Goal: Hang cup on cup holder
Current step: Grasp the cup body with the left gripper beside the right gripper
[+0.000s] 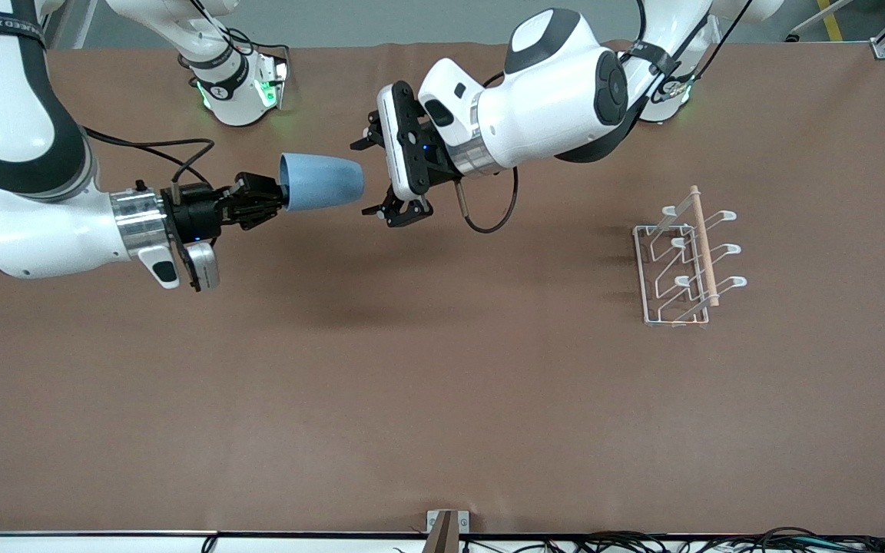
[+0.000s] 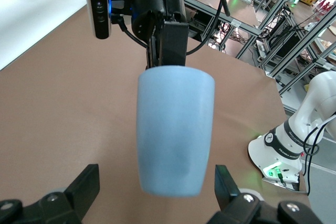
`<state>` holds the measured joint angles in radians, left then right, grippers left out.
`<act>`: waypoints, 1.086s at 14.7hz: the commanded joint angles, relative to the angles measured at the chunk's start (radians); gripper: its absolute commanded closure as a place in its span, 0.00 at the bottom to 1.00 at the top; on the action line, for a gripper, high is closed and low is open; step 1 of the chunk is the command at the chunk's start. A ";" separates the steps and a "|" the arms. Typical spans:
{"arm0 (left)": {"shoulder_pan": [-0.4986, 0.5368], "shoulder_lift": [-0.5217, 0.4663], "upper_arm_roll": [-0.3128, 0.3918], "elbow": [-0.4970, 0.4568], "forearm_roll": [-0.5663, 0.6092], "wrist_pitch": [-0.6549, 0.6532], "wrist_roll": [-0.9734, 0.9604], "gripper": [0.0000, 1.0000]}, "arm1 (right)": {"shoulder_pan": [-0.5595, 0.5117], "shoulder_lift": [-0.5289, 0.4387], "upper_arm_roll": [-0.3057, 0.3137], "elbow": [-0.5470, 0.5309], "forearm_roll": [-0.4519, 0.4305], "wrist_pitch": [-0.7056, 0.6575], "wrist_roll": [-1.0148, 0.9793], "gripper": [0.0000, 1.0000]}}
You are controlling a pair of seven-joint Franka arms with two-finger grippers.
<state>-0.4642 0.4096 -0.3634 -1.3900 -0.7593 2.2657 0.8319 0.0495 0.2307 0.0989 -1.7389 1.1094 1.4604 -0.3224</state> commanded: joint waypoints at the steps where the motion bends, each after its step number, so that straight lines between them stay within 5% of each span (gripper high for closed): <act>1: -0.030 0.017 0.009 0.031 0.038 0.005 -0.030 0.03 | 0.029 -0.016 -0.005 -0.019 0.026 -0.003 -0.012 1.00; 16: -0.065 0.037 0.000 0.048 0.232 -0.008 -0.134 0.07 | 0.108 -0.016 -0.008 0.022 0.061 0.015 0.045 0.99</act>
<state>-0.5166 0.4167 -0.3705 -1.3639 -0.5591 2.2530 0.7099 0.1356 0.2311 0.0948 -1.7207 1.1383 1.4958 -0.3129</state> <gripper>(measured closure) 0.057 0.952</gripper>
